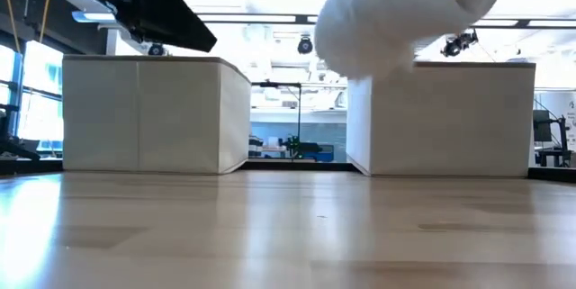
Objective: Sort clothes
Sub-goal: Put the left white cloth into the right brown laundry organizer
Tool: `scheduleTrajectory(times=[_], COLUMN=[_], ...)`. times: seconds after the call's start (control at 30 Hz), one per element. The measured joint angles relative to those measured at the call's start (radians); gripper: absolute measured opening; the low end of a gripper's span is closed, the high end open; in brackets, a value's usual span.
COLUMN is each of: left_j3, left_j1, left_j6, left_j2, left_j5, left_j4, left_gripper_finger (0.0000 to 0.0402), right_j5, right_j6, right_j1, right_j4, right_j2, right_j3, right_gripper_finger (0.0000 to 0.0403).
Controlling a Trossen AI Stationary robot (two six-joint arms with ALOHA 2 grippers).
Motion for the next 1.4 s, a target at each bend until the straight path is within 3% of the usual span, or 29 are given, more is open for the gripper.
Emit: scheduleTrajectory(times=[0.07,0.23,0.43,0.53,0.73,1.4], left_j3=[-0.001,-0.001,-0.001,-0.001,-0.001,-0.001], left_j1=[0.0,0.0,0.001,0.001,0.001,0.0], left_j6=[0.0,0.0,0.0,0.0,0.0,0.072], left_j2=[0.025,0.08,0.108,0.107,0.108,0.108], left_j5=[0.0,-0.015,-0.015,-0.015,-0.015,-0.014], left_j4=[-0.004,0.014,0.023,0.025,0.026,0.103], left_gripper_finger=[0.0117,0.0117,0.0117,0.0117,0.0117,0.0117], right_j5=[0.005,-0.13,-0.343,-0.378,-0.403,-0.401], right_j6=[-0.105,-0.178,-0.187,-0.22,-0.241,-0.238], right_j1=[-0.076,-0.363,-0.604,-0.67,-0.734,-0.735], right_j4=[0.04,0.043,0.087,0.131,0.143,0.134], right_j2=[-0.089,-0.232,-0.261,-0.251,-0.24,-0.24], right_j3=[0.0,0.0,0.0,0.0,0.0,0.0], right_gripper_finger=[0.0036,0.0036,0.0036,0.0036,0.0036,0.0037])
